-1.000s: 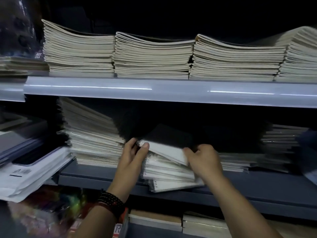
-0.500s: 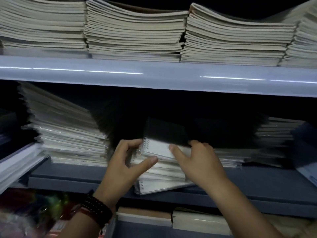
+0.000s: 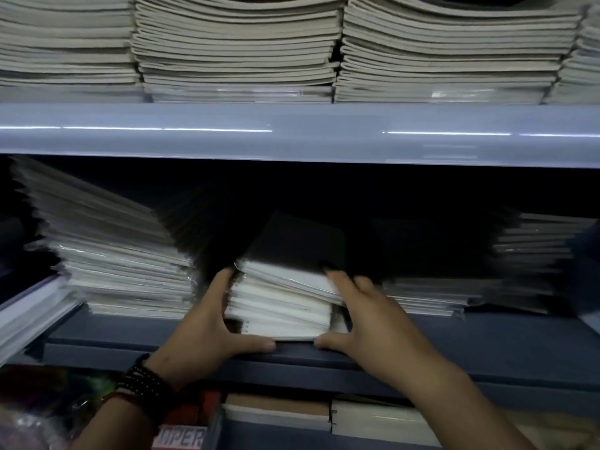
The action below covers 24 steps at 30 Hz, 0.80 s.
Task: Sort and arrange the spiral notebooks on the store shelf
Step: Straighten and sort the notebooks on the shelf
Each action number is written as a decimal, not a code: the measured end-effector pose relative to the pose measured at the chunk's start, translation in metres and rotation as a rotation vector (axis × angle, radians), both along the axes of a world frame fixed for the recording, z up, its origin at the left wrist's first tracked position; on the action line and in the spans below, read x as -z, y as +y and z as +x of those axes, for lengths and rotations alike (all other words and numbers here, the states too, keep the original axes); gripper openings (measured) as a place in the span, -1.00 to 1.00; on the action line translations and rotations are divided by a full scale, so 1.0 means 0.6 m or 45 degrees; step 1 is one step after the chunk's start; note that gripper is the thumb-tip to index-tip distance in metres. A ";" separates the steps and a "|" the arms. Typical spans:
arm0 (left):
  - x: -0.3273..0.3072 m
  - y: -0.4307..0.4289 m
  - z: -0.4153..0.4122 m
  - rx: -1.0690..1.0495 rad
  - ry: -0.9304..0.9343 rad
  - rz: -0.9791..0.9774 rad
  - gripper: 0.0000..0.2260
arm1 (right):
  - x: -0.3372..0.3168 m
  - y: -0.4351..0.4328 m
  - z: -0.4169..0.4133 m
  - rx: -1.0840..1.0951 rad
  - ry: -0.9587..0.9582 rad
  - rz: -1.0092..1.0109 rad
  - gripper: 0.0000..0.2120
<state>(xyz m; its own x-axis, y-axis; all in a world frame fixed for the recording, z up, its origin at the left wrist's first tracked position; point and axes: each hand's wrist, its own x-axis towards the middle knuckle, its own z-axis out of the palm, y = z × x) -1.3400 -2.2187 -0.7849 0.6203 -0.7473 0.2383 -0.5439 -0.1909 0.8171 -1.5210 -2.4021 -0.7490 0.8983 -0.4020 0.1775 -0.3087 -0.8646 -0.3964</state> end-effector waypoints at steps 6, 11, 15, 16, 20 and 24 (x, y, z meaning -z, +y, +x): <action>0.022 -0.033 0.038 -0.228 0.030 -0.071 -0.24 | 0.042 -0.009 0.059 0.139 -0.165 0.280 -0.36; 0.033 -0.071 0.036 -0.571 -0.155 -0.106 -0.40 | 0.053 0.003 0.109 0.417 -0.236 0.077 -0.61; 0.029 -0.074 0.015 -0.646 -0.263 -0.074 -0.44 | 0.055 0.003 0.117 0.402 -0.244 0.074 -0.61; 0.028 -0.069 0.007 -0.638 -0.273 -0.095 -0.47 | 0.055 0.003 0.110 0.384 -0.271 0.102 -0.60; 0.017 -0.040 -0.050 -0.640 -0.292 -0.270 -0.49 | 0.059 0.017 0.071 0.326 -0.393 0.042 -0.52; -0.009 -0.036 -0.094 -0.553 -0.318 -0.413 -0.71 | 0.051 0.019 0.009 0.251 -0.591 0.088 -0.45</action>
